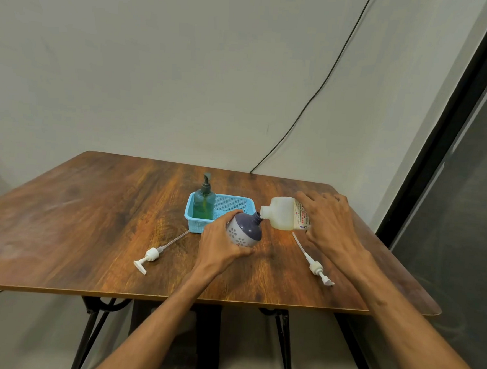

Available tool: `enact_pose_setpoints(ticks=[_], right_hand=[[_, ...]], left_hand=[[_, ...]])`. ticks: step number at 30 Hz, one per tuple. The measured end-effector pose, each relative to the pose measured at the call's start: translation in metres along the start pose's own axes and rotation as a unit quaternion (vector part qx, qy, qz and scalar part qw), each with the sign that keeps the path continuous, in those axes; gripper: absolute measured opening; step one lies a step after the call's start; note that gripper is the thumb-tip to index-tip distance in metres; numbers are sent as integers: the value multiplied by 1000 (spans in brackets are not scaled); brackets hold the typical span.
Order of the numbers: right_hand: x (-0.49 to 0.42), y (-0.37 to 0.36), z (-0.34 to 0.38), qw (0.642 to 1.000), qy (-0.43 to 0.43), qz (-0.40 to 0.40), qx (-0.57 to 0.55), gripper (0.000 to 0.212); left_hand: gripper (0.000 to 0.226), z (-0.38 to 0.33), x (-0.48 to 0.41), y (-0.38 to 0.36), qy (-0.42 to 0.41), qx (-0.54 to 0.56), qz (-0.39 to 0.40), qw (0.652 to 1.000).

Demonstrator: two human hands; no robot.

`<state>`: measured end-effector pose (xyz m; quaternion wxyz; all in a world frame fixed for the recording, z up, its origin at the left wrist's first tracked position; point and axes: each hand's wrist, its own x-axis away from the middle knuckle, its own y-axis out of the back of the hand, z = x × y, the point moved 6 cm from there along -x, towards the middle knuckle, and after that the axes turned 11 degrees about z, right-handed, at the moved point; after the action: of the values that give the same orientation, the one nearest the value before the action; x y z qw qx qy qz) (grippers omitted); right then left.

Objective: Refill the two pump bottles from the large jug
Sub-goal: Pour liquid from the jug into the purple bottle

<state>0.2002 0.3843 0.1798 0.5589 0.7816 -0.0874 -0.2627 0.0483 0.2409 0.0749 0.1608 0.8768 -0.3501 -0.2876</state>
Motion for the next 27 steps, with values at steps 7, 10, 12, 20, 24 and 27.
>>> enact_pose_setpoints(ticks=[7,10,12,20,24,27], right_hand=[[1,1,1,1000,-1,7,-4,64],[0,1,1,1000,-2,10,-6,64],[0,1,1,1000,-2,10,-7,64],[2,2,1,1000,-3,14,-8,65],[2,2,1,1000,-4,14,-9,64],[2,4,0,1000,-2,7,-3,63]], left_hand=[[84,-1,0,0,0,0,-1,1000],[83,-2,1,1,-1,0,-2,1000],[83,-2,1,1,0,2,-2,1000],[83,0,1,-1,10,2,0,1000],[83,-1,2,0,8,1,-1,1000],[83,-3,1,0,6,-2,-1,1000]])
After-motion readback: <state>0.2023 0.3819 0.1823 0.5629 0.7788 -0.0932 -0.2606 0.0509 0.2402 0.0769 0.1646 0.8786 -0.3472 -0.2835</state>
